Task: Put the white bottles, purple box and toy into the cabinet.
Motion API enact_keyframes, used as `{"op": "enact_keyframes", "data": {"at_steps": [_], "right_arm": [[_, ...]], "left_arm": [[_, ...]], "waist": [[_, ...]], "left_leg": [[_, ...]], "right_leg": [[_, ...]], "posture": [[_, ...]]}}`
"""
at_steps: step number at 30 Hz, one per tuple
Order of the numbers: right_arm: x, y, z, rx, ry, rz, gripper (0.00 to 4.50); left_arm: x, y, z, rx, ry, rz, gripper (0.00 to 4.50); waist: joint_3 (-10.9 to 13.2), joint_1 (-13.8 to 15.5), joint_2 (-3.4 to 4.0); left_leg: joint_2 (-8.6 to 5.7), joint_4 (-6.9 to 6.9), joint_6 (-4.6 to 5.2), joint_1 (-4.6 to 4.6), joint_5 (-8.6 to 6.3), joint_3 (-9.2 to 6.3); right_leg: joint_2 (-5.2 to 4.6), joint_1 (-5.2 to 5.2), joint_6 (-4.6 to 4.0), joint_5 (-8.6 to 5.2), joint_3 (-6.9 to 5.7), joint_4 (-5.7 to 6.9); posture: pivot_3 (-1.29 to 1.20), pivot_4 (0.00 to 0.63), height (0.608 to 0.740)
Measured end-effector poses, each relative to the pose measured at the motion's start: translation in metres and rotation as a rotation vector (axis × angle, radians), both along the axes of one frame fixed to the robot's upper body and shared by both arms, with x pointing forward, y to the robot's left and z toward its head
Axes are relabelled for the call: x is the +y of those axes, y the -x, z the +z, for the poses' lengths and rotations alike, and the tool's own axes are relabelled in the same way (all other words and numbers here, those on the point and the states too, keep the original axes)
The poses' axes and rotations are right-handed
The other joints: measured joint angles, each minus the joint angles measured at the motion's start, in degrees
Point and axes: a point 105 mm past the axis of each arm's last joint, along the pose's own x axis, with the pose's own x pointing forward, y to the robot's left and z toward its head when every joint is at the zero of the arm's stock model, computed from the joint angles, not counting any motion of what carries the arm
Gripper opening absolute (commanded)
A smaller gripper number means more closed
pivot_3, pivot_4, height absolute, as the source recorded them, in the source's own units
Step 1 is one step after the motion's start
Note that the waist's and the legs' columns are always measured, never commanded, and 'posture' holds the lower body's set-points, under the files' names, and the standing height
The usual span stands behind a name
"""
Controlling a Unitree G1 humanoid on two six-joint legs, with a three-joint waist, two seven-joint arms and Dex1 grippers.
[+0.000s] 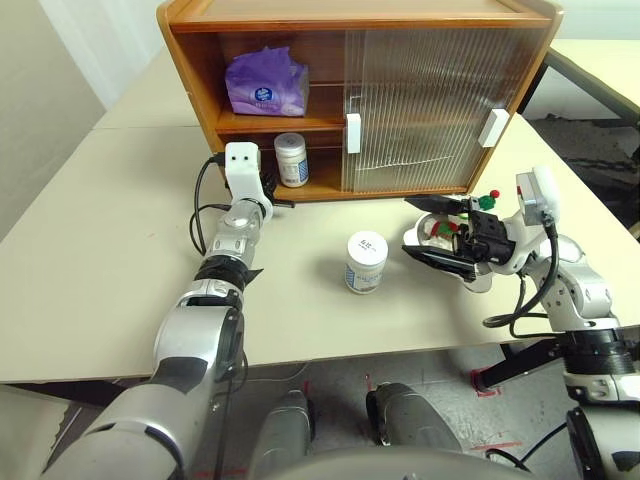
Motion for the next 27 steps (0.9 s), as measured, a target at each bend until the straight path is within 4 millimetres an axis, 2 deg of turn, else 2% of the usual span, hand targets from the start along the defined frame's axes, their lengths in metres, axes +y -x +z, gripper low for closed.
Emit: {"op": "enact_keyframes", "data": {"at_steps": [8,19,27], "right_arm": [[0.0,0.0,0.0,-0.001,0.0,-0.002,4.5],[0.0,-0.001,0.0,-0.001,0.001,-0.005,4.5],[0.0,0.0,0.001,-0.004,0.003,-0.008,4.5]], "left_arm": [[-0.015,-0.004,0.007,-0.022,-0.028,-0.041,0.03],[-0.019,-0.003,0.004,-0.008,-0.03,-0.067,0.03],[-0.029,-0.004,0.006,-0.008,-0.023,-0.103,0.03]], "waist": [[0.0,-0.33,0.0],[0.0,-0.96,0.01],[0.0,-1.25,0.01]], "left_leg": [[-0.05,-0.03,0.02,0.0,-0.01,0.11],[-0.05,-0.02,0.08,0.0,-0.06,0.19],[-0.04,0.0,0.08,0.0,-0.06,0.19]], "right_leg": [[0.0,-0.04,0.08,-0.05,-0.07,-0.03],[0.0,-0.05,0.15,-0.09,-0.06,-0.04],[0.0,-0.04,0.15,-0.09,-0.04,-0.04]], "posture": [[-0.23,0.052,0.74],[-0.24,0.055,0.74],[-0.25,0.054,0.74]]}}
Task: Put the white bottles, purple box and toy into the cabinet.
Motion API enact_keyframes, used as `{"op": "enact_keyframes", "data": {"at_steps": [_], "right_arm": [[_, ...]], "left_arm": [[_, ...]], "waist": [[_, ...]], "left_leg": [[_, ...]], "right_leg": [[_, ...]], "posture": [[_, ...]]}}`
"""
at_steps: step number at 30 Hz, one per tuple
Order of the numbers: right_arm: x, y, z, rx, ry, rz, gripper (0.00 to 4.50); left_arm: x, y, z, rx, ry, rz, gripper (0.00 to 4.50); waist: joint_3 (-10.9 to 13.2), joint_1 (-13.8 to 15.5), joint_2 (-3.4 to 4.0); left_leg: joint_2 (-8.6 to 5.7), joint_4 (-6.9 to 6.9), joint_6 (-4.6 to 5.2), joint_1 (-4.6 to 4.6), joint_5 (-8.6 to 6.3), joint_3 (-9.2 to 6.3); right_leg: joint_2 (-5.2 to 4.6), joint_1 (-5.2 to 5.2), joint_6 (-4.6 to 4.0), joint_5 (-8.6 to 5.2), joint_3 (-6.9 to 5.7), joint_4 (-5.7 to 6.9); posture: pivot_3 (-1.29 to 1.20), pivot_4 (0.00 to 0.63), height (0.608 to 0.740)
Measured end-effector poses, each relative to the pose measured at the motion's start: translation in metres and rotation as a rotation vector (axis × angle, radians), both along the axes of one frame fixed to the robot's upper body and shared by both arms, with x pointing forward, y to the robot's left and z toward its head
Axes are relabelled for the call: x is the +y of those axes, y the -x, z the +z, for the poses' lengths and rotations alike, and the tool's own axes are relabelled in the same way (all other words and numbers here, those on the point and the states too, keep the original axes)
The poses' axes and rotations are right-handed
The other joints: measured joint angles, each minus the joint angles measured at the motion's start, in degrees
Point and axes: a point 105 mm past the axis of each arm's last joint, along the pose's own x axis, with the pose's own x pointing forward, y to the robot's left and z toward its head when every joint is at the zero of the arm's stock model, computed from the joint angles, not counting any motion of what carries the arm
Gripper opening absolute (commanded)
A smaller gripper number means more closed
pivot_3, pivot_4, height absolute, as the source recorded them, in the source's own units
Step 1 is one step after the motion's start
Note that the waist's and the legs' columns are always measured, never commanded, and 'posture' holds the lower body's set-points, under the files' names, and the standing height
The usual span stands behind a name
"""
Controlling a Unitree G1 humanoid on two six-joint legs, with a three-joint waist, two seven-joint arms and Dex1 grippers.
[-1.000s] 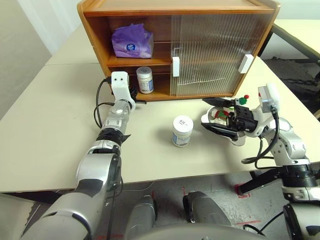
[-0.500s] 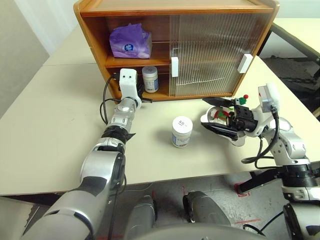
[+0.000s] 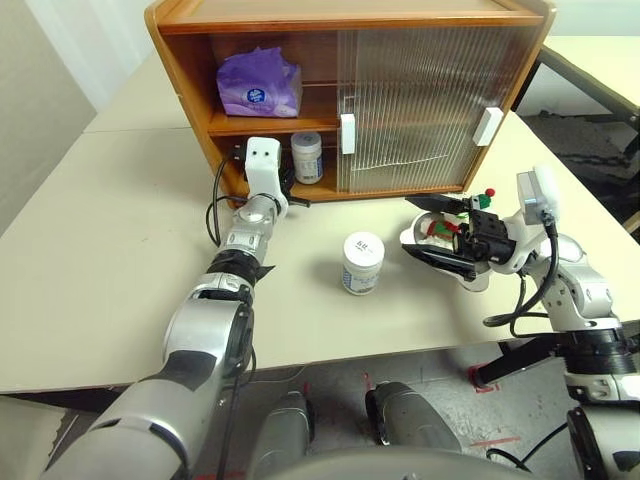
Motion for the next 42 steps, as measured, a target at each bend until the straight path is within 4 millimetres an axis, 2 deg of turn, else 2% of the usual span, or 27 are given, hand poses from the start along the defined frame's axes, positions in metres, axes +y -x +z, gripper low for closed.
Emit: {"op": "enact_keyframes", "data": {"at_steps": [13,20,23,27,31,34,36,39,42], "right_arm": [[-0.002,0.001,0.001,-0.007,0.013,-0.007,4.5],[-0.004,0.001,0.001,-0.009,0.018,-0.012,4.5],[-0.004,0.001,0.001,-0.009,0.018,-0.011,4.5],[-0.003,0.0,0.001,-0.006,0.016,-0.009,4.5],[-0.003,-0.001,0.001,-0.002,0.013,-0.007,4.5],[-0.004,-0.003,0.001,0.001,0.008,-0.011,4.5],[-0.004,-0.004,0.001,0.002,0.007,-0.01,4.5],[-0.003,-0.003,0.001,0.006,0.007,0.003,4.5],[-0.002,-0.003,0.001,0.006,0.008,0.018,4.5]], "left_arm": [[-0.016,0.001,-0.003,0.01,0.02,-0.05,0.03],[-0.017,0.002,-0.002,0.001,0.022,-0.065,0.03],[-0.017,0.005,0.0,-0.027,0.053,-0.093,0.63],[-0.009,0.021,-0.006,-0.047,0.123,-0.137,1.93],[0.004,0.045,-0.015,-0.038,0.167,-0.164,3.37],[0.019,0.073,-0.018,-0.042,0.177,-0.204,4.46],[0.023,0.092,-0.017,-0.047,0.169,-0.28,4.49],[0.025,0.123,-0.022,0.001,0.091,-0.486,4.49],[0.016,0.143,-0.026,0.05,0.119,-0.642,4.49]], "waist": [[0.0,-0.44,0.0],[0.0,-0.98,0.0],[0.0,-1.07,0.0],[-0.02,-1.28,0.03],[-0.03,-1.32,0.04],[-0.05,-1.46,0.06],[-0.05,-1.36,0.07],[-0.15,-0.93,0.21],[-0.2,-0.23,0.28]], "left_leg": [[-0.01,0.02,0.01,0.0,0.0,0.03],[-0.01,0.02,0.01,0.0,0.0,0.04],[-0.02,0.01,0.01,0.0,0.0,0.04],[-0.02,0.01,0.0,0.01,0.0,0.08],[-0.02,0.02,-0.02,0.0,-0.01,0.12],[-0.01,0.01,-0.09,0.02,-0.06,0.13],[0.01,0.01,-0.14,0.02,-0.08,0.07],[0.19,-0.02,-0.3,0.02,-0.18,-0.35],[0.47,-0.13,-0.94,-0.04,-0.57,-0.8]], "right_leg": [[0.0,0.02,0.01,0.0,-0.01,0.0],[0.0,0.02,0.02,-0.01,-0.01,0.0],[0.01,0.02,0.02,-0.01,-0.02,0.0],[0.04,0.01,0.02,-0.01,-0.03,0.01],[0.1,0.03,0.02,-0.01,-0.05,0.01],[0.14,0.01,-0.02,-0.02,-0.05,0.02],[0.15,-0.03,-0.1,-0.03,-0.05,0.04],[0.1,-0.14,-0.32,-0.06,0.03,0.06],[-0.53,-0.66,-0.47,-0.04,0.11,0.06]], "posture": [[-0.26,0.053,0.74],[-0.24,0.055,0.74],[-0.23,0.055,0.74],[-0.23,0.053,0.74],[-0.23,0.055,0.74],[-0.22,0.061,0.74],[-0.21,0.063,0.74],[-0.2,0.067,0.74],[-0.2,0.067,0.74]]}}
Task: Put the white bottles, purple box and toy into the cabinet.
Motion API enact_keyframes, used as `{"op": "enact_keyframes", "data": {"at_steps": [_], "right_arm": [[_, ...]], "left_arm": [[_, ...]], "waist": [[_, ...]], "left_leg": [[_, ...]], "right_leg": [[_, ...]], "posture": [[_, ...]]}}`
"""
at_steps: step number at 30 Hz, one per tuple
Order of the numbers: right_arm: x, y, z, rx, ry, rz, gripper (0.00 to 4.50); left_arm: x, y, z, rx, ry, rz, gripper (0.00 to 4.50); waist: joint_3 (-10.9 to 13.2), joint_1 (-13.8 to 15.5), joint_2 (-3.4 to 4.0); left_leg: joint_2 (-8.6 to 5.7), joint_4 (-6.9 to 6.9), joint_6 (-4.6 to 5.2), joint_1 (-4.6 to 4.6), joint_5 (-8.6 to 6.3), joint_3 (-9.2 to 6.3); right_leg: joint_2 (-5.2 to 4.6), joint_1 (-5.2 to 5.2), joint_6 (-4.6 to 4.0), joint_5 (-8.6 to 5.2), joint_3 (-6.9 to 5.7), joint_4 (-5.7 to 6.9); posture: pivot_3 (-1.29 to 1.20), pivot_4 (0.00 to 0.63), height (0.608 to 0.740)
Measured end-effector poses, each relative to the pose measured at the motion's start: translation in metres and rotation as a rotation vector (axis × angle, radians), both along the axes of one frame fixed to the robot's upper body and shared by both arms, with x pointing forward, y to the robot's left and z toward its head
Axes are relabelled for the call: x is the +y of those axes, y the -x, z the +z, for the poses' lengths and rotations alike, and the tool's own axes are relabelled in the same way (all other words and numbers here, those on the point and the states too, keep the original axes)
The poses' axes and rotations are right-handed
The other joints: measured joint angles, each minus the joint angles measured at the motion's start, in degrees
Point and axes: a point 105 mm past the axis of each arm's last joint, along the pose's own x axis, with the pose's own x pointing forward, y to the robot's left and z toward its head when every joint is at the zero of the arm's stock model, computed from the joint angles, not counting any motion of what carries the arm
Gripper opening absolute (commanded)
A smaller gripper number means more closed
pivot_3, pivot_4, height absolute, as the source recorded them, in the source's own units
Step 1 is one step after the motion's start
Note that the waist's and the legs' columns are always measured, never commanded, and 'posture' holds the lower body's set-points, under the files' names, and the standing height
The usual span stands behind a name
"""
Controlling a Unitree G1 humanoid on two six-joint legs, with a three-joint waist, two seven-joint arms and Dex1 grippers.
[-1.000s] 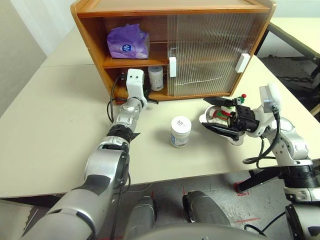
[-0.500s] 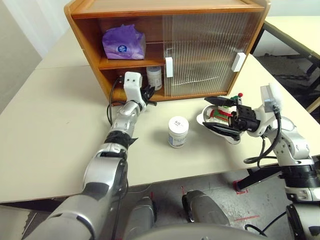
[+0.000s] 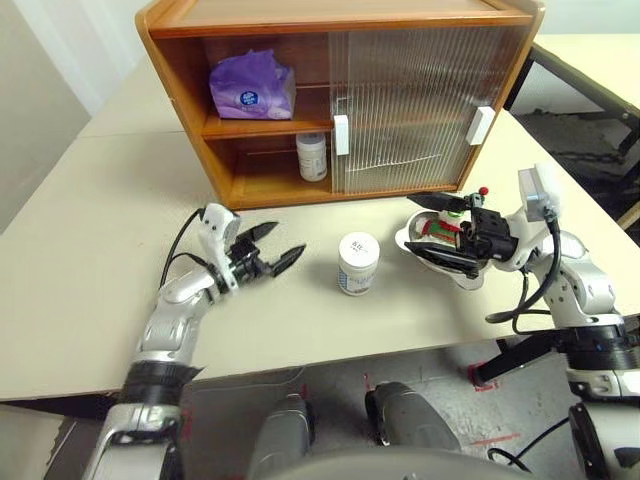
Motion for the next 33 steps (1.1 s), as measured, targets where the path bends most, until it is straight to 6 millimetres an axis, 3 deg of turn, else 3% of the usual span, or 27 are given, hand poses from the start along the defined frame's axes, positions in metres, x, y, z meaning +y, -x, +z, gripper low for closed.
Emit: {"op": "enact_keyframes", "data": {"at_steps": [2,3,11,29,33], "right_arm": [[0.0,0.0,0.001,-0.002,0.001,0.007,4.5],[0.001,0.0,0.001,-0.001,0.002,0.012,4.5],[0.0,-0.002,-0.001,0.007,0.006,0.006,4.5],[-0.004,-0.002,-0.004,0.016,0.02,-0.021,4.5],[-0.004,-0.003,-0.004,0.015,0.021,-0.024,4.5]], "left_arm": [[-0.009,0.007,0.003,0.012,0.015,-0.088,4.49],[-0.013,0.012,0.004,0.015,0.007,-0.138,4.49],[-0.055,0.026,-0.008,0.047,-0.033,-0.376,4.49],[-0.094,0.02,-0.023,0.046,-0.019,-0.494,4.49],[-0.095,0.018,-0.023,0.039,-0.034,-0.496,3.28]], "waist": [[-0.07,0.31,0.1],[-0.11,0.37,0.16],[-0.44,0.34,0.63],[-0.55,-0.48,0.81],[-0.56,-0.84,0.81]], "left_leg": [[-0.01,-0.01,0.0,-0.15,-0.01,-0.01],[0.0,0.0,0.0,-0.29,-0.01,-0.02],[0.06,-0.01,0.58,-0.75,0.19,0.0],[0.11,0.0,0.72,-0.76,0.13,0.09],[0.1,0.01,0.74,-0.75,0.12,0.09]], "right_leg": [[-0.08,-0.16,-0.1,0.06,0.0,0.01],[-0.11,-0.28,-0.59,0.35,0.0,0.02],[-0.13,-0.47,-0.62,0.37,-0.02,0.02],[-0.11,-0.39,-0.32,0.15,-0.01,-0.01],[-0.11,-0.36,0.01,-0.05,-0.02,-0.01]], "posture": [[-0.2,0.069,0.74],[-0.2,0.069,0.74],[-0.22,0.066,0.74],[-0.25,0.065,0.74],[-0.25,0.064,0.74]]}}
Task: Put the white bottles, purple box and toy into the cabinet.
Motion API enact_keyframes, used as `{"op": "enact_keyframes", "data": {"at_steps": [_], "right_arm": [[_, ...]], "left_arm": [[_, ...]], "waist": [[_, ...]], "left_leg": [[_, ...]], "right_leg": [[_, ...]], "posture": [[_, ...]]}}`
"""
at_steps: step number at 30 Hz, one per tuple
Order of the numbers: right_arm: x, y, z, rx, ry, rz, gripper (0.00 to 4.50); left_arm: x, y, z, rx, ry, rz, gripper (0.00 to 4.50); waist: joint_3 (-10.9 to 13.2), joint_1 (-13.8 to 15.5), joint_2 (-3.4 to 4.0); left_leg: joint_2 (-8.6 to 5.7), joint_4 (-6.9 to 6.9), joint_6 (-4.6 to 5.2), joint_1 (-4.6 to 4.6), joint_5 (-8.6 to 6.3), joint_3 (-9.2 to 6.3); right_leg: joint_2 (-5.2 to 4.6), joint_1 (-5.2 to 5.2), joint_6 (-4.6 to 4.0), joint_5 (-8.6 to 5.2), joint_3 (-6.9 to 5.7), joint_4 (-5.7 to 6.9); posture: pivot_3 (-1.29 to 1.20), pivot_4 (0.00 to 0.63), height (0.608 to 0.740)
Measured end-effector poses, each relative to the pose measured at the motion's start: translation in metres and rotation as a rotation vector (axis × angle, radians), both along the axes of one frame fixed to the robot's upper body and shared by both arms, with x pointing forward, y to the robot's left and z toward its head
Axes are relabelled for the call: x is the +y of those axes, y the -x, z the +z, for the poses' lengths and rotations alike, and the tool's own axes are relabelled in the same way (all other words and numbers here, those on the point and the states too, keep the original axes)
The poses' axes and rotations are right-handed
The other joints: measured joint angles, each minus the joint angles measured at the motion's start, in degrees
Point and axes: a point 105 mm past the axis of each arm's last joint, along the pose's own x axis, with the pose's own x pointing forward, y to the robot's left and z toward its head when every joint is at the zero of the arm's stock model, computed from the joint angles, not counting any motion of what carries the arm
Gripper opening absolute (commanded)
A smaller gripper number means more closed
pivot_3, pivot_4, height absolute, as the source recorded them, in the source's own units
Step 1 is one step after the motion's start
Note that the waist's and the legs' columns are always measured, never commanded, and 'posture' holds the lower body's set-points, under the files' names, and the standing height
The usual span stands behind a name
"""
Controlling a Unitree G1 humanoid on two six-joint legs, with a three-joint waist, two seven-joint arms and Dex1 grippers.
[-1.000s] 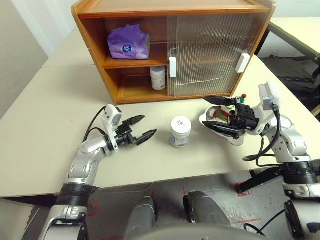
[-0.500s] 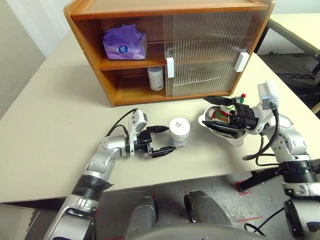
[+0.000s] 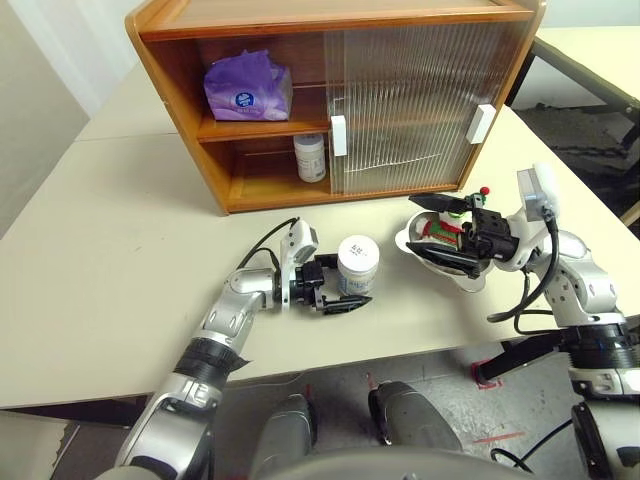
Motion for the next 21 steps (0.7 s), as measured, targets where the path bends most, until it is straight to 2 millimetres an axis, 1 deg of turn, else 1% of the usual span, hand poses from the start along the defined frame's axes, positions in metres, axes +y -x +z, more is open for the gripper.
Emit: {"op": "enact_keyframes", "data": {"at_steps": [1,5,9,11,13,17,21], "right_arm": [[0.0,0.0,0.0,0.0,0.001,-0.001,4.5],[0.0,0.0,0.0,0.0,0.001,-0.004,4.5],[0.0,-0.001,0.0,-0.001,0.001,-0.005,4.5],[0.0,-0.001,0.001,-0.002,0.001,-0.004,4.5],[0.0,-0.001,0.001,-0.003,0.001,-0.003,4.5],[0.0,-0.001,0.001,-0.003,0.001,-0.003,4.5],[0.0,-0.001,0.0,0.0,0.001,0.0,4.5]], "left_arm": [[0.0,0.0,0.001,-0.006,-0.002,-0.002,3.2],[0.0,-0.001,0.001,-0.015,-0.004,0.004,3.19],[0.004,-0.005,0.001,-0.024,0.0,0.053,3.18],[0.009,-0.009,0.001,-0.033,0.005,0.102,3.17],[0.024,-0.02,0.004,-0.054,0.006,0.225,3.17],[0.057,-0.044,0.016,-0.135,0.018,0.463,3.17],[0.092,-0.072,0.028,-0.181,0.025,0.736,3.17]], "waist": [[-0.01,-0.01,0.02],[-0.03,-0.01,0.04],[-0.03,-0.2,0.04],[-0.03,-0.34,0.04],[-0.03,-0.78,0.04],[-0.03,-0.95,0.05],[-0.02,-0.79,0.04]], "left_leg": [[0.0,0.01,0.02,0.0,-0.01,0.0],[-0.01,0.03,0.04,0.01,-0.02,0.0],[0.0,0.03,0.04,0.04,-0.02,0.01],[0.0,0.03,0.04,0.05,-0.02,0.01],[0.01,0.03,0.03,0.06,-0.02,0.01],[0.0,0.02,0.04,0.09,-0.01,0.01],[-0.03,0.03,0.11,0.05,0.03,0.05]], "right_leg": [[0.0,0.03,0.0,0.0,0.0,0.0],[-0.01,0.07,0.04,-0.03,0.01,-0.01],[0.0,0.08,0.11,-0.06,0.0,0.0],[0.01,0.08,0.12,-0.06,0.0,0.0],[0.04,0.06,0.12,-0.04,-0.01,0.0],[0.06,0.08,0.15,-0.06,-0.01,0.0],[0.03,0.09,0.1,-0.03,0.02,0.0]], "posture": [[-0.25,0.064,0.74],[-0.25,0.065,0.74],[-0.24,0.066,0.74],[-0.24,0.066,0.74],[-0.24,0.068,0.74],[-0.24,0.068,0.74],[-0.23,0.065,0.74]]}}
